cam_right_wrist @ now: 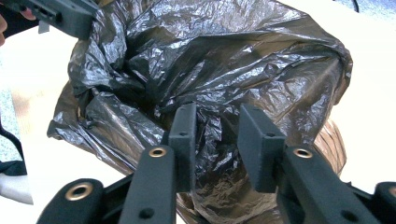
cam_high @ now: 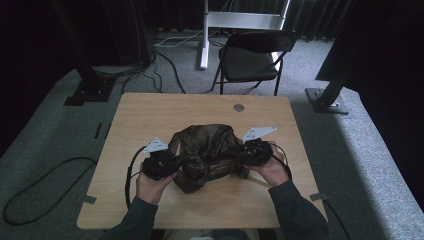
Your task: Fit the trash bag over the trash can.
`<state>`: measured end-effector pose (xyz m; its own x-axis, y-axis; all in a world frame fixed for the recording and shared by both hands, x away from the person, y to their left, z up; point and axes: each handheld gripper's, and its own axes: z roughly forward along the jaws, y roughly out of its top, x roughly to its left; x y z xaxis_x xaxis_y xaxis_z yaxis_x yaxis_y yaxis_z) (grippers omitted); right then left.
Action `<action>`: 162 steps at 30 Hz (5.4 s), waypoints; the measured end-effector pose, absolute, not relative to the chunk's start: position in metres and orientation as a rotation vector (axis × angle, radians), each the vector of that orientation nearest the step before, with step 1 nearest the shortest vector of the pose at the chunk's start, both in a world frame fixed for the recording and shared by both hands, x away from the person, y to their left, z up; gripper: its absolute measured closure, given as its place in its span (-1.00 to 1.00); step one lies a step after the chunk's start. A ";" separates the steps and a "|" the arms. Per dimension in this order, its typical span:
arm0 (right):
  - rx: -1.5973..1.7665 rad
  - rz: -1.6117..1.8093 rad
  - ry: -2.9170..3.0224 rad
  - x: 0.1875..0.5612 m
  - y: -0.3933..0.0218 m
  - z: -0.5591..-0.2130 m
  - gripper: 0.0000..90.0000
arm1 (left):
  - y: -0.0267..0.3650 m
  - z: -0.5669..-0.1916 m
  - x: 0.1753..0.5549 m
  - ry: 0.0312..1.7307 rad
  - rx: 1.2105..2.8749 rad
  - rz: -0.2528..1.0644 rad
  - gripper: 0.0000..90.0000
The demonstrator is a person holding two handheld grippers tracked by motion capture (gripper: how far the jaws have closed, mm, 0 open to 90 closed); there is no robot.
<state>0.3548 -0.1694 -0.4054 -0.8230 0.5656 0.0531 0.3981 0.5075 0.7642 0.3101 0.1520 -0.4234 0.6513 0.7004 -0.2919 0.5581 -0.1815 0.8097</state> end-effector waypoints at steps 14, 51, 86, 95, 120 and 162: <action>0.828 1.204 2.524 0.354 -0.177 -0.405 0.98 | 0.168 -0.422 0.325 1.027 1.836 0.234 1.00; 1.050 1.135 2.426 0.381 -0.199 -0.434 0.99 | 0.196 -0.447 0.374 1.187 1.677 0.211 1.00; 1.018 1.200 2.487 0.367 -0.183 -0.451 0.91 | 0.196 -0.456 0.371 1.149 1.708 0.205 0.67; 1.001 1.202 2.516 0.365 -0.180 -0.454 0.85 | 0.205 -0.442 0.367 1.129 1.700 0.233 0.57; 1.016 1.210 2.483 0.364 -0.187 -0.455 0.30 | 0.191 -0.404 0.366 0.942 1.798 0.238 0.32; 1.064 1.073 2.488 0.346 -0.232 -0.486 0.24 | 0.154 -0.384 0.377 0.773 1.969 0.210 0.32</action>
<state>0.3463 -0.2317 -0.4864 -0.7098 0.7008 0.0710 0.5326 0.4680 0.7052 0.3768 0.1537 -0.3840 0.7835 0.5979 -0.1695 0.4303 -0.3252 0.8421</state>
